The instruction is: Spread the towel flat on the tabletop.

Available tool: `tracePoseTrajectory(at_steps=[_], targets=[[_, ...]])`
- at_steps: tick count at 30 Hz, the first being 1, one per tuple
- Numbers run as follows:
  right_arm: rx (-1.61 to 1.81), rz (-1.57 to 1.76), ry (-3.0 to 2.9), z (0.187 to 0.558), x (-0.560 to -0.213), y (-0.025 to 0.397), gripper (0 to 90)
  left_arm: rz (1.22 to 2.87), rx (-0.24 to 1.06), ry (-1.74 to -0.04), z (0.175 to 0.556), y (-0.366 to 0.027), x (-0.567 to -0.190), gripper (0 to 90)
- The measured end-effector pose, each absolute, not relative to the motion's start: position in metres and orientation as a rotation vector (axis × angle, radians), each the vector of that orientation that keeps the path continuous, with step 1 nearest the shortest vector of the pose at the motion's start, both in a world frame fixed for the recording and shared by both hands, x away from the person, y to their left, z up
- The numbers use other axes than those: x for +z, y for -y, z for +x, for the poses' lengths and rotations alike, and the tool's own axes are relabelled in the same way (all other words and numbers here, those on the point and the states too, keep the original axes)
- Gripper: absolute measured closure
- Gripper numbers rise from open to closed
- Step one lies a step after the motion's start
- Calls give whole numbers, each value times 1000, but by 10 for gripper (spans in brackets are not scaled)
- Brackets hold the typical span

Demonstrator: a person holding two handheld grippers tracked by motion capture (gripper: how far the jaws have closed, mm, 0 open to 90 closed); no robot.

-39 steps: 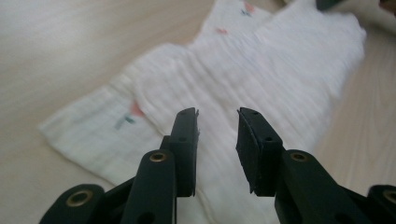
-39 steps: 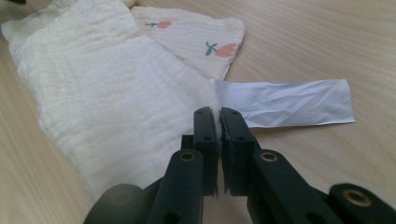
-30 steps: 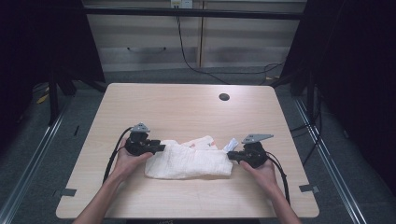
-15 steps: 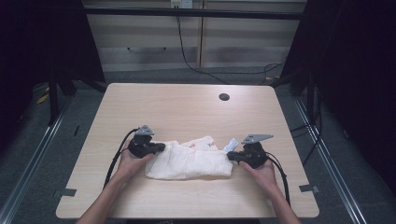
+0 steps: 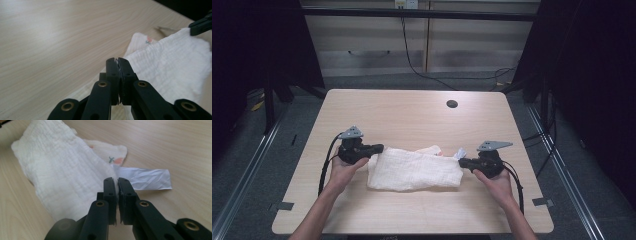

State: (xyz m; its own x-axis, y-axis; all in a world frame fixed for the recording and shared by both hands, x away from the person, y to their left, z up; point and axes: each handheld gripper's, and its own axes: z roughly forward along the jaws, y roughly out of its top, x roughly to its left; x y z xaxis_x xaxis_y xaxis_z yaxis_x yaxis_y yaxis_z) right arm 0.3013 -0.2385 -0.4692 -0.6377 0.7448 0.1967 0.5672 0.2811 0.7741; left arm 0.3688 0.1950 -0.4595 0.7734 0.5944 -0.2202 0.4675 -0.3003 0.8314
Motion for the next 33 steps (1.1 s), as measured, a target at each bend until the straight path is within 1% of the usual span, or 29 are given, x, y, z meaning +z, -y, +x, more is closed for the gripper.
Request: tracePoseTrajectory(at_steps=[1,4,5,9,10,15,19,20,21,22,23,28,33], targets=[[1282,1220,-2344,301,-469,239,861,1952,168,-795,367,-196,-456,883],[1312,1163,-2318,303,-450,238,862,1952,192,-784,366,-200,-447,883],[1312,1163,-2318,303,-450,238,862,1945,201,-785,366,-201,-442,883],[1343,1127,-2275,312,-426,238,864,1861,216,-771,370,-206,-418,883],[1377,1119,-2248,314,-415,239,865,1850,233,-761,372,-206,-409,883],[1400,1089,-2237,321,-396,238,867,1843,257,-749,377,-206,-391,883],[1412,1068,-2221,332,-373,239,869,1855,313,-737,386,-206,-368,882],[1414,1063,-2212,335,-368,240,869,1855,313,-737,386,-206,-368,882],[1414,1063,-2212,335,-368,240,869,1857,318,-735,388,-207,-363,882],[1428,1057,-2193,340,-357,241,869,1856,329,-736,391,-206,-359,882],[1428,1057,-2193,340,-357,241,869,1856,332,-735,393,-206,-355,882],[1417,1039,-2177,362,-328,241,872,1864,377,-744,408,-206,-329,882],[1412,1048,-2165,375,-313,240,873,1851,403,-753,416,-206,-315,882]])
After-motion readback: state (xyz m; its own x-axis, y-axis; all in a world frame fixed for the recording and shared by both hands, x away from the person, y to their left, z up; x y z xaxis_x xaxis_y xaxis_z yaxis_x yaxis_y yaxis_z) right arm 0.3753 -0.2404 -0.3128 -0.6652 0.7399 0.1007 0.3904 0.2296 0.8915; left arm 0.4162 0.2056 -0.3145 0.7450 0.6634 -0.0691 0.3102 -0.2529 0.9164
